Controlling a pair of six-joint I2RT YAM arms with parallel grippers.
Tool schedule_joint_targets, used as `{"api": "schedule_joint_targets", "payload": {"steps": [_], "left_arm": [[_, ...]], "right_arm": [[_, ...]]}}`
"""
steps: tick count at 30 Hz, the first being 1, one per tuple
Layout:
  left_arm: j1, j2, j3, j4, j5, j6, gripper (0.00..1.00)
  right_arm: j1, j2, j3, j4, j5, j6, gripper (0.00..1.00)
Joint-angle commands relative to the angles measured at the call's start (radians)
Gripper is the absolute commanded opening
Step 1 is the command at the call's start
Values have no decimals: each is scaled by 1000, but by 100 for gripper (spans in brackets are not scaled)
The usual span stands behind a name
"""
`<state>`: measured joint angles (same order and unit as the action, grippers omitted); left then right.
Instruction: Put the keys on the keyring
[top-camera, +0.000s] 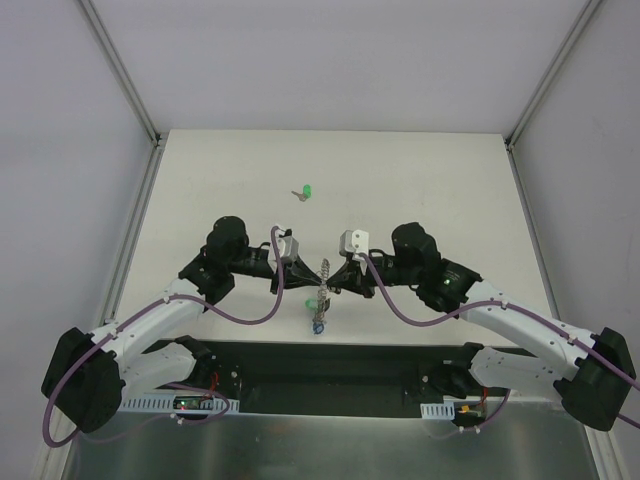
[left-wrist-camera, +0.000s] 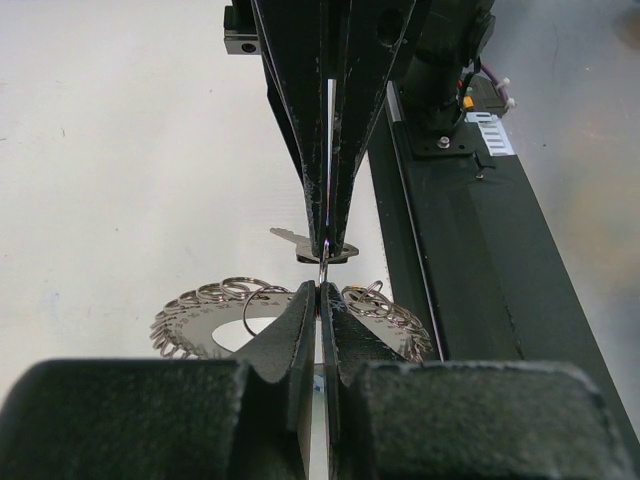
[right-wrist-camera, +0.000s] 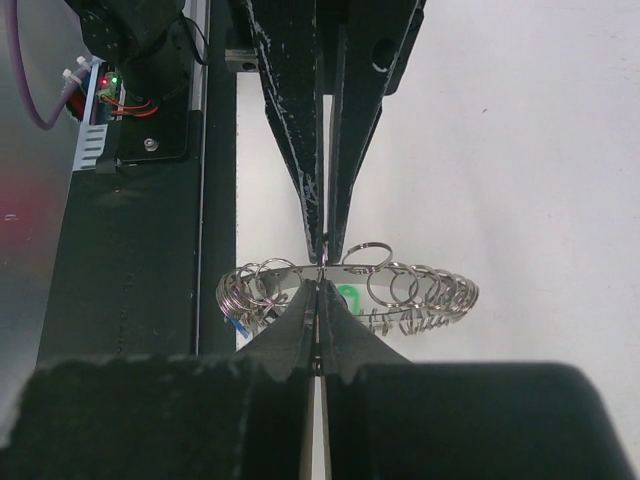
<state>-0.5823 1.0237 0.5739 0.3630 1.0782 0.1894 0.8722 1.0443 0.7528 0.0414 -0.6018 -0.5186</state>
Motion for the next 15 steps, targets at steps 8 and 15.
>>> {"api": "schedule_joint_targets", "payload": {"steps": [8, 15], "left_arm": [[-16, -1, 40, 79, 5, -30, 0], [-30, -5, 49, 71, -103, -103, 0]], "right_arm": [[25, -3, 26, 45, -30, -35, 1], [74, -13, 45, -12, 88, -96, 1]]}}
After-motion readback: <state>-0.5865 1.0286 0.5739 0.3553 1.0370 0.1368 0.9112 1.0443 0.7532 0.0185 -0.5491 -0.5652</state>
